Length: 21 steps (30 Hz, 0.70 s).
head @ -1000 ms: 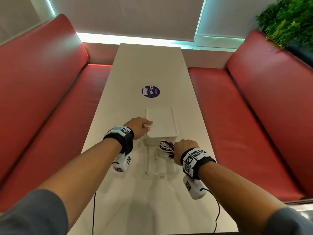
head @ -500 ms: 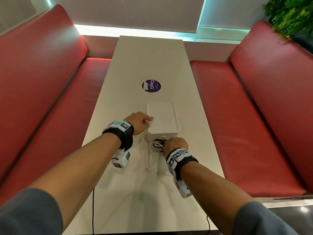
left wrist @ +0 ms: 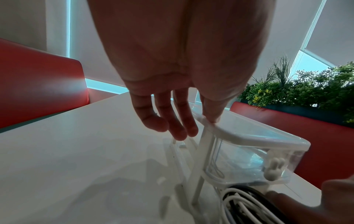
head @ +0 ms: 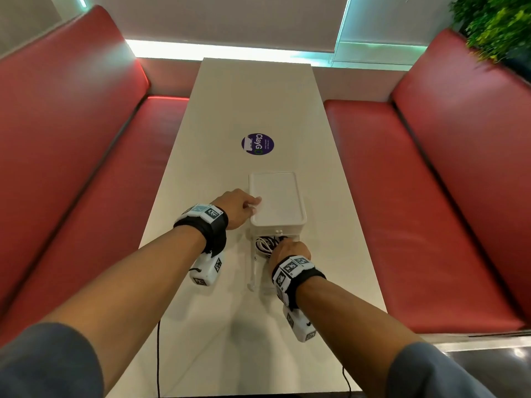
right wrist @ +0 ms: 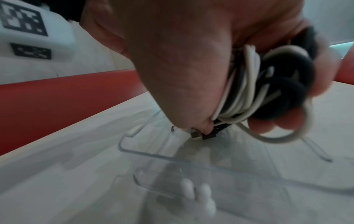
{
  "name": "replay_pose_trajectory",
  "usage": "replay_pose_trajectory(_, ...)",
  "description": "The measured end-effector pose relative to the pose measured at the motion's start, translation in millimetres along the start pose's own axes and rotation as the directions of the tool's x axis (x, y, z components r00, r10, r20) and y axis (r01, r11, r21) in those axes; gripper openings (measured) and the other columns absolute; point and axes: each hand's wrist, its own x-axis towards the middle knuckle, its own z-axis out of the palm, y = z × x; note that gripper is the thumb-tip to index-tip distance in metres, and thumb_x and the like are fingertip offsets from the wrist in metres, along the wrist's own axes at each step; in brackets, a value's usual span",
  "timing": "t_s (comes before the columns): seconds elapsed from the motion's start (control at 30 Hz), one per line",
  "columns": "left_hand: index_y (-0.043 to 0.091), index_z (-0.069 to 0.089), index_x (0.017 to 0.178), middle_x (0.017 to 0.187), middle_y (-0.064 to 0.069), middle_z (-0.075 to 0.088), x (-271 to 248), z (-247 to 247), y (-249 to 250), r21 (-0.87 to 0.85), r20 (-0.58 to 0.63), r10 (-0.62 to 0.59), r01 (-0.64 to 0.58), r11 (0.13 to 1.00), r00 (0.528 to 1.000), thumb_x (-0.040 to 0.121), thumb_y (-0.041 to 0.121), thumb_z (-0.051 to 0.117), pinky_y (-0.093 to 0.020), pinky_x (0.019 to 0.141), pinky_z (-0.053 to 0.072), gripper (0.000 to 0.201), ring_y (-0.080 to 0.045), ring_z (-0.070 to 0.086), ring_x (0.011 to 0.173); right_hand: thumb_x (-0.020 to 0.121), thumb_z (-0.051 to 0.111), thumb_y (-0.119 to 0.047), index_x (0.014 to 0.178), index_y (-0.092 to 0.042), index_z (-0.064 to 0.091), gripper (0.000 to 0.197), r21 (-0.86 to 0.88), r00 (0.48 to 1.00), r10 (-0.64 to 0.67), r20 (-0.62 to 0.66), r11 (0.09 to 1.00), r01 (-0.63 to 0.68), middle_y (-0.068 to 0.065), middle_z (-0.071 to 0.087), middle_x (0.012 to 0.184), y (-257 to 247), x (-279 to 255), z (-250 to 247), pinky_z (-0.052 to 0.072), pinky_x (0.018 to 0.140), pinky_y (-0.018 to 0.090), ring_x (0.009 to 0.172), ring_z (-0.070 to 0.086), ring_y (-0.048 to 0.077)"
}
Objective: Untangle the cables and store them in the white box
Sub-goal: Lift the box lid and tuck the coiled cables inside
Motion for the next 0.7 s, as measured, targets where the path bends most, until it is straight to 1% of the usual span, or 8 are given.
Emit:
replay_pose_trajectory(0.1,0.030,0.051,0.143,0.143,-0.006,0.057,2,-2,1,0.040,0.006,0.004,-0.004,0.999,1.000,0.101,0.030,0.054,-0.033,0.108,0.039,0.043,-0.027,0.055,0.128,0.102,0.045,-0.020,0.133,-0.007,0.051,0.034,0.075,0.997,0.056,-0.047,0.996,-0.052,0.009,0.060,0.132,3,-5,-5,0.053,0.078,0.035,0.117,0.064,0.028)
replay_pose_trajectory(0.27,0.029,0.049,0.145,0.146,-0.004,0.054,3,-3,1,0.071,0.018,0.020,-0.021,0.997,1.000,0.101,0.029,0.053,-0.033,0.109,0.039,0.043,-0.026,0.053,0.130,0.097,0.049,-0.043,0.117,-0.012,0.060,0.039,0.259,0.988,0.057,-0.143,0.966,-0.018,0.006,0.069,0.116,10,-13,-5,0.040,0.076,0.031,0.105,0.067,0.026)
replay_pose_trajectory(0.33,0.028,0.050,0.145,0.147,-0.004,0.053,4,-2,1,0.068,0.016,0.020,-0.021,0.997,1.000,0.102,0.029,0.053,-0.035,0.109,0.040,0.043,-0.026,0.053,0.130,0.095,0.049,-0.051,0.120,-0.010,0.060,0.049,0.351,0.986,0.100,-0.133,0.935,-0.047,0.008,0.068,0.118,10,-15,-6,0.042,0.078,0.031,0.108,0.066,0.028)
replay_pose_trajectory(0.4,0.028,0.049,0.145,0.148,-0.004,0.052,4,-1,1,0.067,0.017,0.014,-0.015,0.998,1.000,0.101,0.029,0.053,-0.036,0.110,0.040,0.043,-0.026,0.053,0.130,0.100,0.045,-0.042,0.129,-0.006,0.057,0.048,0.379,0.989,0.127,-0.076,0.921,-0.089,0.013,0.063,0.130,6,-15,-5,0.048,0.088,0.033,0.116,0.063,0.030)
replay_pose_trajectory(0.47,0.029,0.049,0.145,0.148,-0.004,0.051,4,-1,1,0.069,0.017,0.012,-0.013,0.998,1.000,0.102,0.029,0.053,-0.036,0.110,0.040,0.043,-0.027,0.053,0.130,0.105,0.037,-0.030,0.141,0.001,0.047,0.049,0.357,0.990,0.140,-0.033,0.927,-0.119,0.020,0.050,0.145,1,-15,0,0.049,0.098,0.037,0.125,0.058,0.032)
replay_pose_trajectory(0.53,0.029,0.049,0.145,0.149,-0.004,0.051,5,-1,0,0.064,0.019,0.010,-0.011,0.998,1.000,0.102,0.029,0.052,-0.035,0.110,0.040,0.044,-0.026,0.052,0.131,0.106,0.033,-0.024,0.148,0.006,0.036,0.052,0.418,0.986,0.168,-0.004,0.896,-0.151,0.025,0.041,0.152,-2,-15,3,0.047,0.102,0.038,0.130,0.054,0.034)
replay_pose_trajectory(0.6,0.028,0.048,0.146,0.150,-0.004,0.049,5,-1,-1,0.059,0.022,0.007,-0.009,0.998,1.000,0.102,0.029,0.052,-0.035,0.110,0.039,0.044,-0.027,0.051,0.133,0.105,0.036,-0.025,0.151,0.011,0.024,0.059,0.474,0.980,0.195,0.042,0.860,-0.191,0.025,0.042,0.152,-4,-13,3,0.045,0.104,0.038,0.132,0.052,0.034)
replay_pose_trajectory(0.7,0.030,0.047,0.146,0.152,-0.005,0.047,6,0,-2,0.086,0.024,0.013,-0.015,0.996,1.000,0.102,0.030,0.050,-0.039,0.111,0.039,0.044,-0.028,0.050,0.133,0.097,0.048,-0.034,0.153,0.014,0.009,0.083,0.524,0.965,0.237,0.114,0.811,-0.260,0.022,0.051,0.145,-3,-5,3,0.047,0.099,0.041,0.126,0.056,0.036)
